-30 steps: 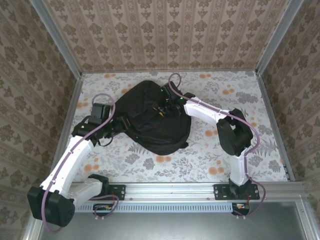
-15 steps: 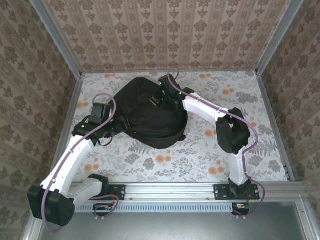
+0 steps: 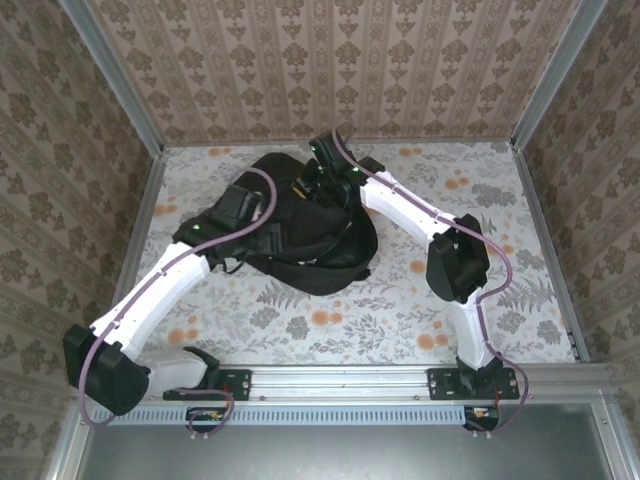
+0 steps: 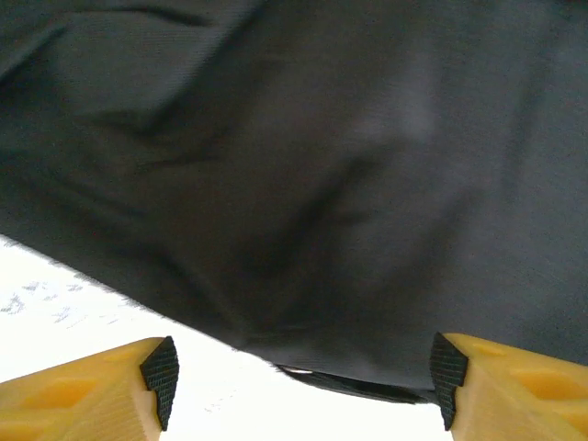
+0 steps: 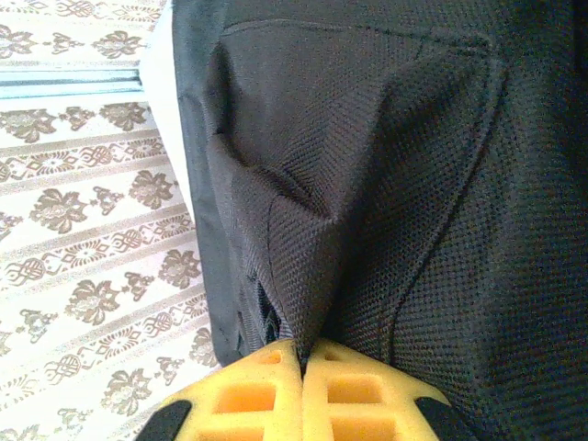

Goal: Pack the student bag

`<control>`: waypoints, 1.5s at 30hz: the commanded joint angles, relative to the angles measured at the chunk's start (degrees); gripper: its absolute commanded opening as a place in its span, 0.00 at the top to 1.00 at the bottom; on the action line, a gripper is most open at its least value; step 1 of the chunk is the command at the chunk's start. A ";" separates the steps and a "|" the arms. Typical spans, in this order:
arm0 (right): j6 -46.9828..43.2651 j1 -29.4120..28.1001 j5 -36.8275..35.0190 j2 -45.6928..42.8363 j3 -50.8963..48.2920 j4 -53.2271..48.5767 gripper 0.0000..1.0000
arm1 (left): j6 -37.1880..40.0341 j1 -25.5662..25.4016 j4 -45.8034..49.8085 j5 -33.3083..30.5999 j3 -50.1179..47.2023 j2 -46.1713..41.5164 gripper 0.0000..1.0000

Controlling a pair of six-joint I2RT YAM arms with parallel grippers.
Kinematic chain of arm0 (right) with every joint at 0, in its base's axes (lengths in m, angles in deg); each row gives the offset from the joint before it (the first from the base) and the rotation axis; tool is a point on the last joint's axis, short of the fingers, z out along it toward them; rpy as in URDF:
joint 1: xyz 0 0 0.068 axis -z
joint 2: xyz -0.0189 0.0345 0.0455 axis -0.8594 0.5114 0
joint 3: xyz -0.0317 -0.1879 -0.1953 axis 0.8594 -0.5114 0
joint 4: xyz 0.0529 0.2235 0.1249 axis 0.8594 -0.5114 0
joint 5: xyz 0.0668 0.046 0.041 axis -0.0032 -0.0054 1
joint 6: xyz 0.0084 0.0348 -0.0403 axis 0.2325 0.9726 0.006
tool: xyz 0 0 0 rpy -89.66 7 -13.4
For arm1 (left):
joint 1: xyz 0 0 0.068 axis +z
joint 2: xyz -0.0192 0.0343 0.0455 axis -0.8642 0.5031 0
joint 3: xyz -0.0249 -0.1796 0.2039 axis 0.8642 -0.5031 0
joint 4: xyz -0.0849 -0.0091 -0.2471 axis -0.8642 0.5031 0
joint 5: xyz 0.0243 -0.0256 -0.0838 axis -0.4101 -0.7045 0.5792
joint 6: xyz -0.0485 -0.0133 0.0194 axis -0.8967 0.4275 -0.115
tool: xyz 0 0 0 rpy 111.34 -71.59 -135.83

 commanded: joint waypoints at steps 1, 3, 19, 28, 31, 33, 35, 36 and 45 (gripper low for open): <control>1.64 -0.37 2.73 0.73 4.54 0.00 1.00 | 9.94 -7.75 -2.25 -8.62 1.96 0.80 0.18; 1.64 -0.37 3.13 1.33 5.64 -0.67 1.00 | 14.32 -13.46 -5.20 -12.86 1.89 1.32 0.12; 3.48 -0.20 5.04 2.19 6.40 0.19 1.00 | 20.67 -22.56 -9.11 -22.72 10.60 12.70 0.13; 3.63 0.07 4.98 1.21 4.98 0.46 1.00 | 17.97 -21.69 -7.34 -22.89 12.04 15.86 0.67; 3.74 0.24 4.72 1.05 4.70 0.54 1.00 | 17.40 -21.49 -6.85 -20.91 12.52 15.53 0.81; 4.00 0.28 4.90 1.05 4.64 0.75 1.00 | 16.00 -21.58 -6.05 -18.94 13.13 14.62 0.75; 4.26 0.33 5.00 1.10 4.65 0.91 1.00 | 14.22 -21.66 -6.02 -17.98 13.24 12.73 0.58; 4.40 0.42 5.03 1.14 4.63 1.11 1.00 | 13.48 -21.62 -6.30 -16.99 13.05 11.34 0.50; 4.98 0.42 5.47 1.47 4.79 1.57 1.00 | 12.80 -21.73 -6.22 -9.91 13.39 10.36 0.26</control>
